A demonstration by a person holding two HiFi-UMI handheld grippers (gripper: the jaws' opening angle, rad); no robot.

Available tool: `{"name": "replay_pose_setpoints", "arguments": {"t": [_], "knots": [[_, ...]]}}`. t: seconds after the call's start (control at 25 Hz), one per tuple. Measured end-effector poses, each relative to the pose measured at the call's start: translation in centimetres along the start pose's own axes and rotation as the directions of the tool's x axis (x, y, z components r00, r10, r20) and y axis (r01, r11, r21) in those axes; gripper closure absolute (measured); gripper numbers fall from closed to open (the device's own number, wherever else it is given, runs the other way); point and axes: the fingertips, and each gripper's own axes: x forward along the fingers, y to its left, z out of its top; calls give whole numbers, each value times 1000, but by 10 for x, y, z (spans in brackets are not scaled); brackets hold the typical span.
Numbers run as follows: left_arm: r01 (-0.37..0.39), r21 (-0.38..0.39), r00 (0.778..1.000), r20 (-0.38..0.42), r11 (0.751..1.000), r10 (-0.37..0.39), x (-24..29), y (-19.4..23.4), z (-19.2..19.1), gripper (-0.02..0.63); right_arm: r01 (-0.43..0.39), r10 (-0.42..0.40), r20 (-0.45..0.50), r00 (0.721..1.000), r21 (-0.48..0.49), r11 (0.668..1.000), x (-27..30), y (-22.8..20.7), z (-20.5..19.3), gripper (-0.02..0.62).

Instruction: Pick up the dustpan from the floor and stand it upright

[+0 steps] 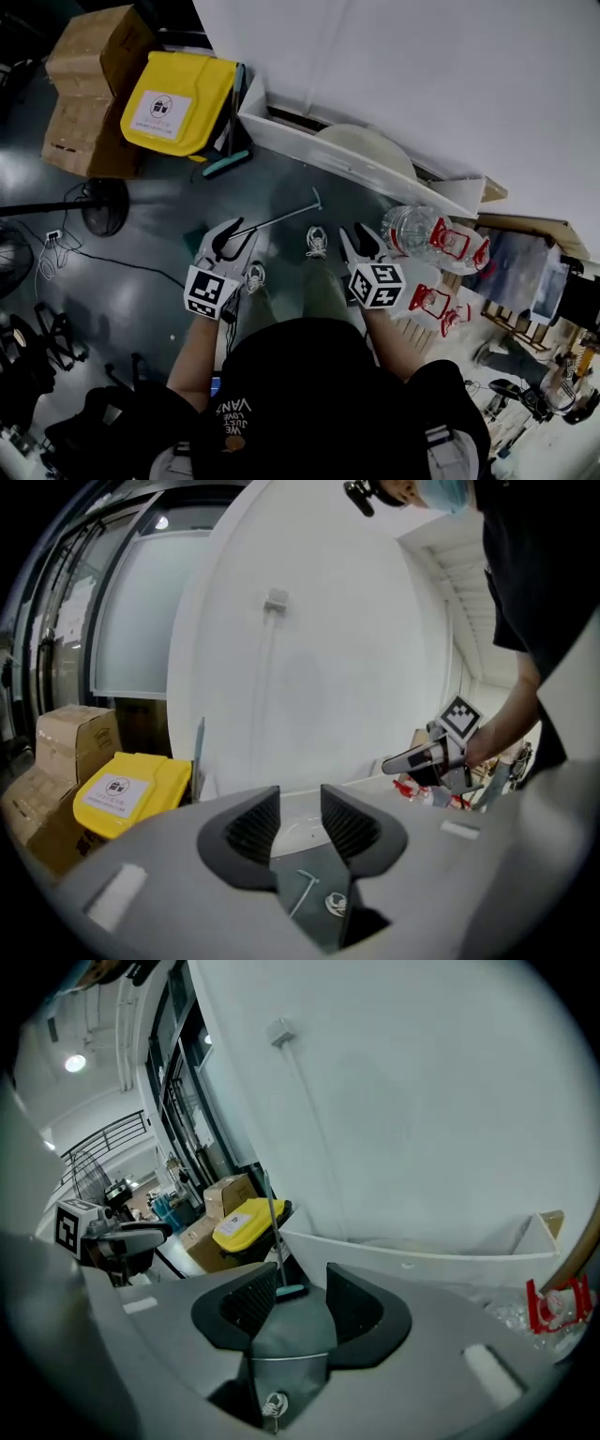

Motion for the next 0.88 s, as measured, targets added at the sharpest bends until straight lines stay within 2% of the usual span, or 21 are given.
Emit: {"name": "replay_pose_setpoints", "arguments": {"t": [0.2,0.4,0.6,0.76,0.88], "knots": [[-67,-34,996,-57,997,65,30,15,-34,463,-31,25,-104,994,-61,998,57,-32,-14,453],[-97,-66,989,-122,993,88,62,35,-88,463,-14,9,-205,979,-23,1000,119,-60,-46,453],[-77,-83,979,-196,994,59,92,49,-156,463,28,-34,-287,957,-24,999,180,-86,-99,453],[-51,-102,969,-246,993,25,118,57,-222,463,53,-74,-340,937,-72,996,228,-109,-151,453],[-49,-121,961,-275,991,14,137,62,-272,463,100,-103,-361,927,-26,995,256,-131,-189,453]]}}
